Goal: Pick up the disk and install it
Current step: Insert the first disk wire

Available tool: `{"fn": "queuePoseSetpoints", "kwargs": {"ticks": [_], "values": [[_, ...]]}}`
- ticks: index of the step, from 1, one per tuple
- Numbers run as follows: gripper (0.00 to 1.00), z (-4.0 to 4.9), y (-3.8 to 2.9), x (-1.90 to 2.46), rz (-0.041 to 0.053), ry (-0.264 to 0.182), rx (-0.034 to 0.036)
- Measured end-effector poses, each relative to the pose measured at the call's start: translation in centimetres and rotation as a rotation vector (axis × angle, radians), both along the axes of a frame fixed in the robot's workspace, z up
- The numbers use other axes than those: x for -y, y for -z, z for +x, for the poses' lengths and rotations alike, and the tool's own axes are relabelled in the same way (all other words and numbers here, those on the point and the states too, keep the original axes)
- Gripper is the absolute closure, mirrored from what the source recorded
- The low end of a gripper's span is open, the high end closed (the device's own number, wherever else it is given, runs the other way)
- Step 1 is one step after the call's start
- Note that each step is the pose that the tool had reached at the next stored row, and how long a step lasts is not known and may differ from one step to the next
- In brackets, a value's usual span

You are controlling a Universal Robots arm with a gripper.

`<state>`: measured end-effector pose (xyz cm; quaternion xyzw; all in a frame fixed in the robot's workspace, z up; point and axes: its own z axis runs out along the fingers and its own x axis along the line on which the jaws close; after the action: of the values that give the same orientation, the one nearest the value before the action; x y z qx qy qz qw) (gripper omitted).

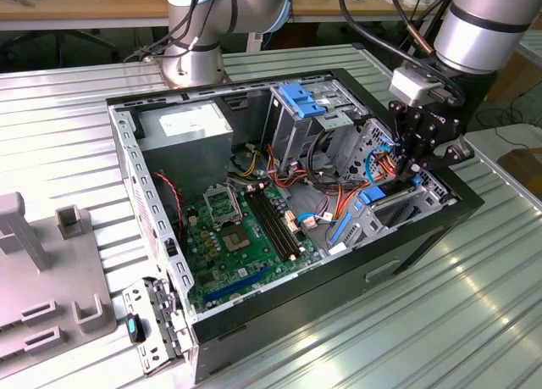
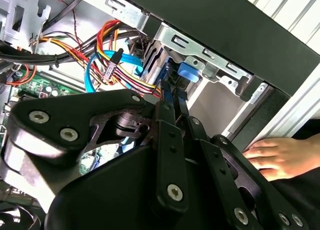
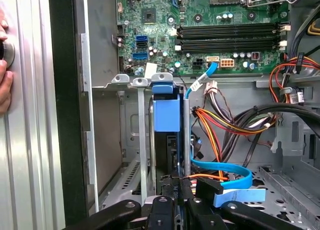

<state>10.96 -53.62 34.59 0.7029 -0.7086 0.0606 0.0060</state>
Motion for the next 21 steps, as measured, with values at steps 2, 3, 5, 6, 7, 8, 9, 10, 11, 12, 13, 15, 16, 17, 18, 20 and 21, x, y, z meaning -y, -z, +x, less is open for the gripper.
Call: {"fn": "queuePoseSetpoints", "kwargs": {"ticks": [2,3,5,6,7,8,9,10,11,12,13,15,16,17,18,20,21], "values": [[0.83,0.00,0.03,-0.02,-0.0001,0.000,0.0000],[0.83,0.00,0.04,-0.02,-0.0003,0.000,0.0001],[0.83,0.00,0.05,-0.03,-0.0003,0.000,0.0001],[0.83,0.00,0.06,-0.03,-0.0002,0.000,0.0001],[0.83,0.00,0.06,-0.03,-0.0002,0.000,0.0000],[0.83,0.00,0.06,-0.03,-0.0002,0.000,0.0000],[0.83,0.00,0.07,-0.03,-0.0002,0.000,0.0000],[0.83,0.00,0.09,-0.03,-0.0003,0.000,0.0000],[0.83,0.00,0.09,-0.03,-0.0003,0.000,0.0000],[0.83,0.00,0.11,-0.03,-0.0003,0.000,0.0001],[0.83,0.00,0.13,-0.03,-0.0003,0.000,0.0001],[0.83,0.00,0.31,-0.03,-0.0005,0.000,0.0000],[0.83,0.00,0.40,-0.03,-0.0002,0.000,0.0000],[0.83,0.00,0.47,-0.03,-0.0002,0.000,0.0000],[0.83,0.00,0.57,-0.03,-0.0001,0.000,0.0001],[0.83,0.00,0.68,-0.03,0.0002,0.000,0.0000],[0.83,0.00,0.72,-0.02,0.0009,0.000,0.0001]]}}
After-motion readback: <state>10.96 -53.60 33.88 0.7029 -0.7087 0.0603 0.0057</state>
